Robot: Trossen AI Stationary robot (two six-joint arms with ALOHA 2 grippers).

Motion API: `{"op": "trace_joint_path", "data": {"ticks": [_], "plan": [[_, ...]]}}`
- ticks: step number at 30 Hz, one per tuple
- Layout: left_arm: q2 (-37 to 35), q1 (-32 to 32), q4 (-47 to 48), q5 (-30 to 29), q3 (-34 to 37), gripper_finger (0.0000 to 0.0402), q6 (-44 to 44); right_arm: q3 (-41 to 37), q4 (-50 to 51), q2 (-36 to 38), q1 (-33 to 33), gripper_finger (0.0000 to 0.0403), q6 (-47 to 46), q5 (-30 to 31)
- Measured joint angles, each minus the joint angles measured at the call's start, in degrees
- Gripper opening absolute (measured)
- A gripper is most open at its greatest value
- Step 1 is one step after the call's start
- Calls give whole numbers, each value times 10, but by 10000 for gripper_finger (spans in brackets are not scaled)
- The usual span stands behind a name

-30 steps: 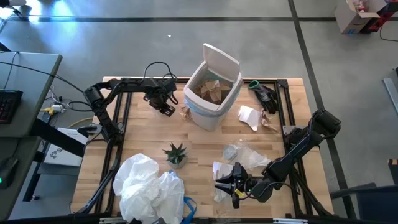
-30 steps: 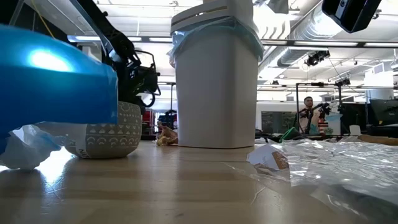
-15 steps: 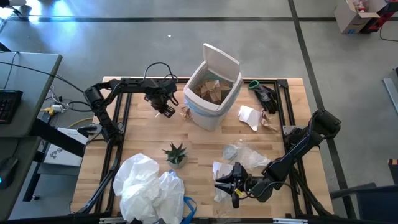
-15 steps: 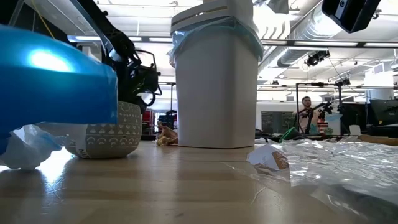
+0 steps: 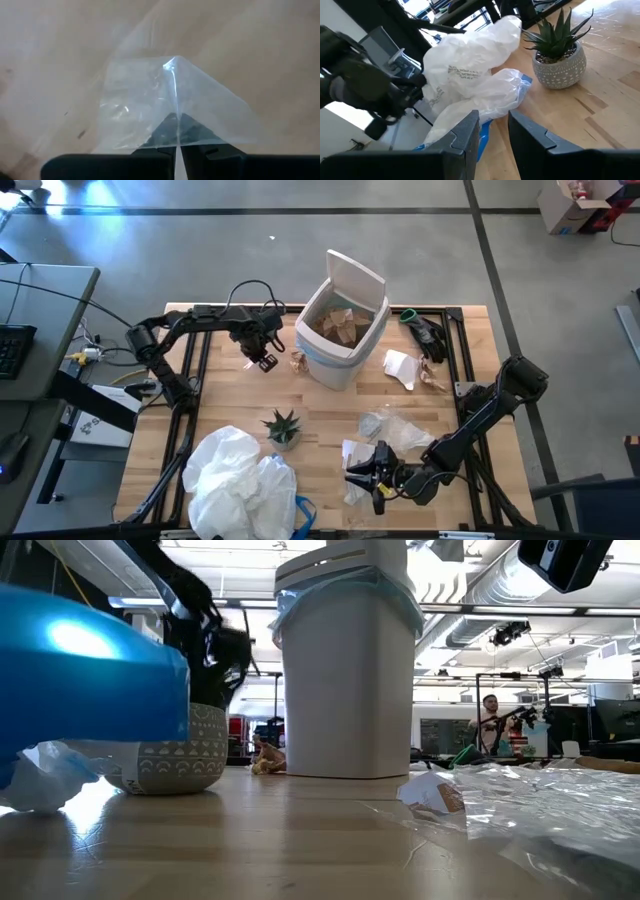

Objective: Place trash/remove bag and relplace
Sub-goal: Put the transparent plastic into the trash bin

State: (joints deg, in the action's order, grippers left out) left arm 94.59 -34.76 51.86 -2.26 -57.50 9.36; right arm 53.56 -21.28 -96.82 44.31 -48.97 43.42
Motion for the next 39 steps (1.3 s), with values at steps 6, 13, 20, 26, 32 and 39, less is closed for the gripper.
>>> {"op": "trace_joint_path", "data": {"ticks": [6,13,20,26,32,39], "plan": [[-104,22,30,1,-29,0,-1,0,0,0,0,90,0,0],[-238,65,35,2,-114,0,9,0,0,0,-5,90,4,0],[-320,114,-145,6,-177,0,6,0,0,0,-21,90,14,-20],[-292,147,-350,93,-180,0,15,0,-1,0,-25,90,15,-20],[-203,154,-395,108,-199,0,25,0,-5,0,-21,90,15,-18],[-91,155,-322,110,-310,0,15,0,-5,0,-18,90,17,-10]]}}
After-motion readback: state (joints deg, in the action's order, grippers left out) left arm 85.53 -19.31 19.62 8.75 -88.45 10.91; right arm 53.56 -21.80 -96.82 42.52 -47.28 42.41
